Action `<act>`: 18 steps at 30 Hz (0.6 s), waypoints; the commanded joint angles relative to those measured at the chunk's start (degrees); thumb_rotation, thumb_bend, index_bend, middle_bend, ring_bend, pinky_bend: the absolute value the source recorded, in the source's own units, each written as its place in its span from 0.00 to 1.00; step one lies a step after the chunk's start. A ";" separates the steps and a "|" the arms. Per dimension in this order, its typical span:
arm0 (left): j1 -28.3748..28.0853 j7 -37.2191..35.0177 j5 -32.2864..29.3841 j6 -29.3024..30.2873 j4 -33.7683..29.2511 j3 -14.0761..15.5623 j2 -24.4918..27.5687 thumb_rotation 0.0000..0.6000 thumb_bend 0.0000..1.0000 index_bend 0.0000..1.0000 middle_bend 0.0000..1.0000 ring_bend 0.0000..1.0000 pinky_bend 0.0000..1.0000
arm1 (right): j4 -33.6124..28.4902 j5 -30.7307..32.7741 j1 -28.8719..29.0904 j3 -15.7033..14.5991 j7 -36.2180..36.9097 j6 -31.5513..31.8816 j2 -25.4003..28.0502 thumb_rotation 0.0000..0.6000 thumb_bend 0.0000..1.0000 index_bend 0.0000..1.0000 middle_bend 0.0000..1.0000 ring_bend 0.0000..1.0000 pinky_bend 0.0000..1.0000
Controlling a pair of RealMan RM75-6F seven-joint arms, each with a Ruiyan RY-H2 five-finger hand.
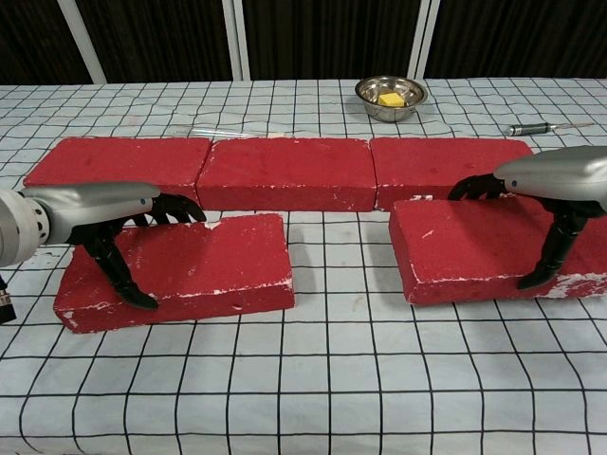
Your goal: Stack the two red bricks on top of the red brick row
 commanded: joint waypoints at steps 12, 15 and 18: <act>-0.04 -1.87 1.51 -1.67 -0.88 0.48 2.04 1.00 0.31 0.20 0.27 0.16 0.31 | -0.20 -0.10 -0.23 0.20 -0.47 0.07 -0.46 1.00 0.05 0.18 0.23 0.15 0.13; -0.08 -2.49 1.61 -2.46 -0.93 0.55 2.50 1.00 0.31 0.20 0.27 0.16 0.30 | -0.04 -0.13 -0.13 -0.03 -1.08 -0.01 -0.82 1.00 0.05 0.18 0.23 0.15 0.14; -0.42 -2.73 1.41 -3.77 -0.74 0.78 3.14 1.00 0.31 0.20 0.26 0.16 0.30 | 0.42 -0.46 0.04 -0.32 -2.26 0.33 -1.49 1.00 0.05 0.18 0.23 0.15 0.13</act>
